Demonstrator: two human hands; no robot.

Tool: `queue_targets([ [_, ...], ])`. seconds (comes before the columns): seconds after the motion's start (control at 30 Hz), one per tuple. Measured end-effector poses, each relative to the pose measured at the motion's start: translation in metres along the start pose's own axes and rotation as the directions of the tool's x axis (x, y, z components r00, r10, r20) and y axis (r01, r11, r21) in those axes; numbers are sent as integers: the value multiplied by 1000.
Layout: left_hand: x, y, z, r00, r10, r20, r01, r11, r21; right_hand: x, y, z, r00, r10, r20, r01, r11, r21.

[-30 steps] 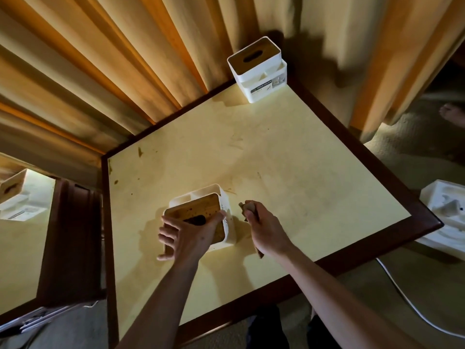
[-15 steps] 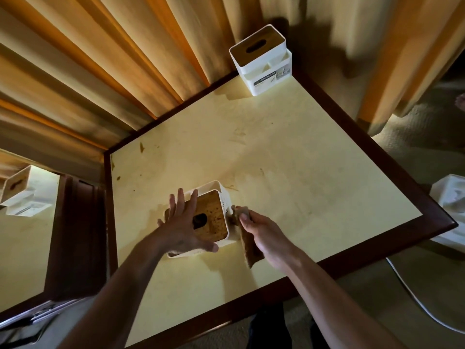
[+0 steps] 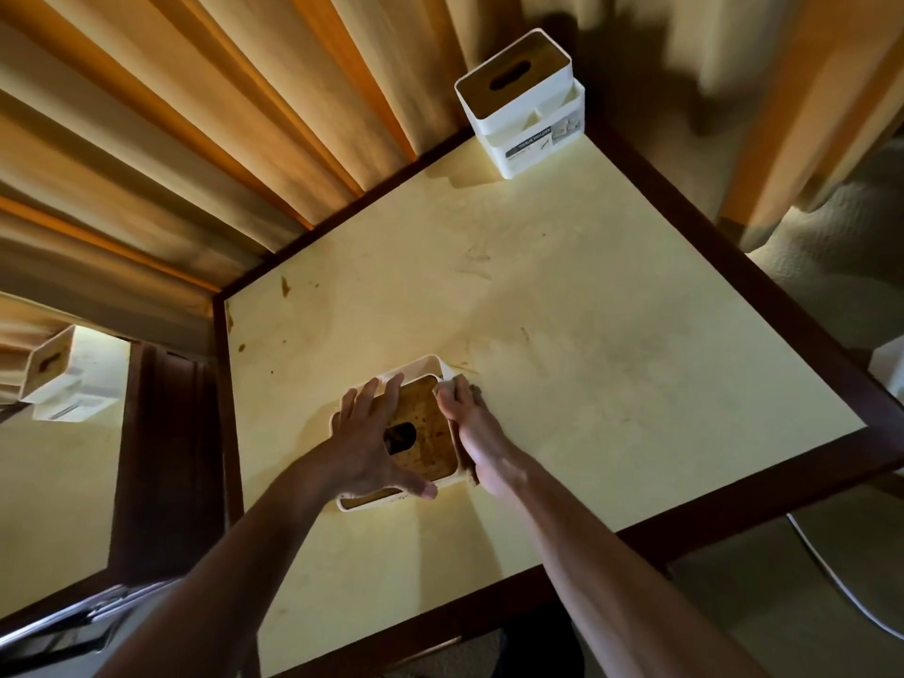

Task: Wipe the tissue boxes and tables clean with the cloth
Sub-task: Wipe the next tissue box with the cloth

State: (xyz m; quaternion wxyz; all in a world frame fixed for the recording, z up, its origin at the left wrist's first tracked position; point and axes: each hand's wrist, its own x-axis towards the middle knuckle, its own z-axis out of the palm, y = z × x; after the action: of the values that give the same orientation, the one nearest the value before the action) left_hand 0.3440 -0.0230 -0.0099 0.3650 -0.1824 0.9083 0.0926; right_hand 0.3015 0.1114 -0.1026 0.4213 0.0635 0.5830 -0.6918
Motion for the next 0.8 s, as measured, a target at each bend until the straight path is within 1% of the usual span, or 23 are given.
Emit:
queue_targets([
  [0.07, 0, 0, 0, 1000, 2, 7, -2, 1000, -4, 8, -10, 0, 1000, 9, 5, -9, 1000, 22],
  [0.1, -1, 0, 0, 1000, 3, 11, -3, 1000, -3, 15, -12, 0, 1000, -1, 4, 1, 1000, 0],
  [0.2, -2, -1, 0, 1000, 7, 19, -7, 1000, 4, 10, -30, 0, 995, -90, 35, 94, 988, -124],
  [0.23, -2, -1, 0, 1000, 8, 26, -8, 1000, 8, 4, -35, 0, 992, -121, 45, 126, 982, -138],
  [0.33, -2, 1, -2, 999, 10, 41, -11, 1000, 23, -9, -28, 1, 958, -283, 51, 283, 959, -5],
  [0.4, -2, 1, -2, 999, 11, 36, -12, 1000, 29, -17, -13, 2, 929, -368, 32, 366, 930, 40],
  [0.53, -1, 0, -1, 1000, 17, 15, -18, 1000, 25, -36, 11, 1, 922, -384, 38, 372, 911, 179],
  [0.57, -1, 0, 0, 1000, 19, 12, -19, 1000, 20, -42, 16, 2, 927, -373, 45, 359, 915, 186],
  [0.6, -1, 0, 0, 1000, 18, 11, -18, 1000, 12, -45, 23, 3, 931, -363, 44, 350, 918, 185],
  [0.7, 0, 0, 1, 1000, 8, 9, -8, 1000, 1, -56, 36, 7, 943, -332, 35, 326, 939, 105],
  [0.8, 0, 0, 2, 1000, 2, 1, -2, 1000, 10, -65, 37, 8, 960, -279, 33, 277, 960, 39],
])
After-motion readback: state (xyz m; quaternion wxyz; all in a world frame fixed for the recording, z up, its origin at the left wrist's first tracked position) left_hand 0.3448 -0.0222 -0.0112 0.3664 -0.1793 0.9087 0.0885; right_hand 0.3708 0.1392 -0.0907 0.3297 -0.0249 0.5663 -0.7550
